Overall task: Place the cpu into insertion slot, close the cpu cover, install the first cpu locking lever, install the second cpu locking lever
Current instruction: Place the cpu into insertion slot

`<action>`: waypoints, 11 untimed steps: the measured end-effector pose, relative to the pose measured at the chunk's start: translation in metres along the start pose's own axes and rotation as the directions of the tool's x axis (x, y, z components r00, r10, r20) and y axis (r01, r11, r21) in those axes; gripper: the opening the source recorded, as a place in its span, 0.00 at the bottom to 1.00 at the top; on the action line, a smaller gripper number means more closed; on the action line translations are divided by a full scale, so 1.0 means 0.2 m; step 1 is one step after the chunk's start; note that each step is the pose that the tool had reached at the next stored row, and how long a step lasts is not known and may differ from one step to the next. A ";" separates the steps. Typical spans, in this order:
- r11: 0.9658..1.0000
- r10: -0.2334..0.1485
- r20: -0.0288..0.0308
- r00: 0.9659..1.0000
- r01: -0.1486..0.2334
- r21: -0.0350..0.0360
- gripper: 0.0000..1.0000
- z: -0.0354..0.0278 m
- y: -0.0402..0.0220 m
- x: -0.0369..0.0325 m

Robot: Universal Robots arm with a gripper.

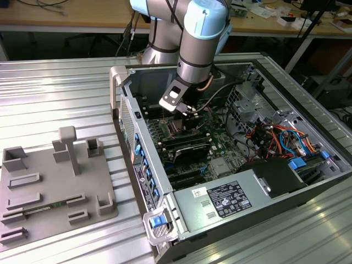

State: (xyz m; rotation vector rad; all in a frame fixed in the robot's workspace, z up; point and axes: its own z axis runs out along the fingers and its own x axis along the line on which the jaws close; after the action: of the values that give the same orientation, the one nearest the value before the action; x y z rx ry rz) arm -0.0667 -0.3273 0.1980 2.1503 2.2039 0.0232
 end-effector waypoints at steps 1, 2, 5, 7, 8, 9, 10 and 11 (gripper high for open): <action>1.000 0.000 0.000 1.000 0.000 0.000 0.54 0.000 0.000 0.000; 1.000 0.000 0.000 1.000 0.000 0.000 0.54 0.000 0.000 0.000; 1.000 0.000 0.000 1.000 0.000 -0.001 0.54 0.001 0.000 0.000; 1.000 0.000 -0.001 1.000 0.000 0.000 0.61 0.002 0.000 0.001; 1.000 0.000 0.000 1.000 0.000 0.000 0.61 0.001 0.000 0.000; 1.000 0.000 0.000 1.000 0.000 0.000 0.68 0.001 0.000 0.000; 1.000 0.000 0.000 1.000 0.000 0.000 0.68 0.001 0.000 0.000; 1.000 0.000 0.000 1.000 0.000 0.000 0.68 0.001 0.000 0.000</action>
State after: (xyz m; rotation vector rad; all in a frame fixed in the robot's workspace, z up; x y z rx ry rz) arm -0.0666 -0.3273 0.1979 2.1504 2.2037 0.0233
